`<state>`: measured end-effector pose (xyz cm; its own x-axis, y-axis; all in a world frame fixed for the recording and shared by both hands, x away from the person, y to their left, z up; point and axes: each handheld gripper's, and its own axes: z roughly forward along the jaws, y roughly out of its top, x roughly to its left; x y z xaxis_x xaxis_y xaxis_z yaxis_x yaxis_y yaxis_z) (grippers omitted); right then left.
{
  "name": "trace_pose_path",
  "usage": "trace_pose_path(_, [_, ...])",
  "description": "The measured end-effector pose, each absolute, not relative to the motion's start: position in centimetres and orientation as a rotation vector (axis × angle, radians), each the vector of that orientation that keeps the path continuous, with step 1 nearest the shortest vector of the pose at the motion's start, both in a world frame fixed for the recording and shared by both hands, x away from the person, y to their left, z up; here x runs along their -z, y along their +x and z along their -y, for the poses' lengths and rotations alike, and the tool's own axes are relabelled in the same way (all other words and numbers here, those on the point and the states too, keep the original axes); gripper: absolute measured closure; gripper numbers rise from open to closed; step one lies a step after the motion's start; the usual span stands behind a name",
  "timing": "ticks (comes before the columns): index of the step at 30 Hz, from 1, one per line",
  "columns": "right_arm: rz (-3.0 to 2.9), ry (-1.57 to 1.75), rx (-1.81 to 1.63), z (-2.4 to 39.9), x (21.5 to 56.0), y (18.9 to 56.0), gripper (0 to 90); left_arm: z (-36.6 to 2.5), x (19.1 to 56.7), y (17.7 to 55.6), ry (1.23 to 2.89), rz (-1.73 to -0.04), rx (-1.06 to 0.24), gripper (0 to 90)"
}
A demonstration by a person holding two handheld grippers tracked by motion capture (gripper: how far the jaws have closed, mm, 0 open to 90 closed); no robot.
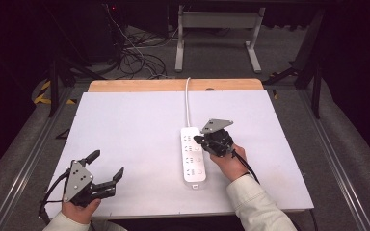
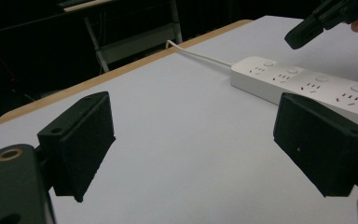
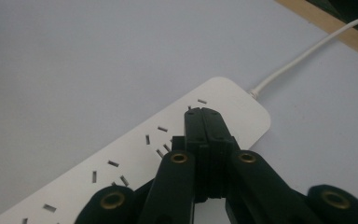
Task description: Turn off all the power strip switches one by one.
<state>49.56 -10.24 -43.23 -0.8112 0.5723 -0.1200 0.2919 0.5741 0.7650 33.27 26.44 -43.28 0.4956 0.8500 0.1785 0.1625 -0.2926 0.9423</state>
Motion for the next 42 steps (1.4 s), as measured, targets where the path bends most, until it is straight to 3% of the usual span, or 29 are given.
trace_pose_path(15, [-2.439,0.741,-1.164,10.1,42.3,50.8,90.0,-26.3,43.3,33.3,1.761,-0.859,-0.885,13.0])
trace_pose_path(28, [-2.478,0.823,-1.112,10.1,43.8,53.6,90.0,-26.4,43.4,33.4,1.764,-0.865,-0.881,13.0])
trace_pose_path(42, [-2.521,0.822,-1.035,9.7,44.9,54.3,90.0,-26.3,43.4,33.4,1.765,-0.869,-0.877,13.0])
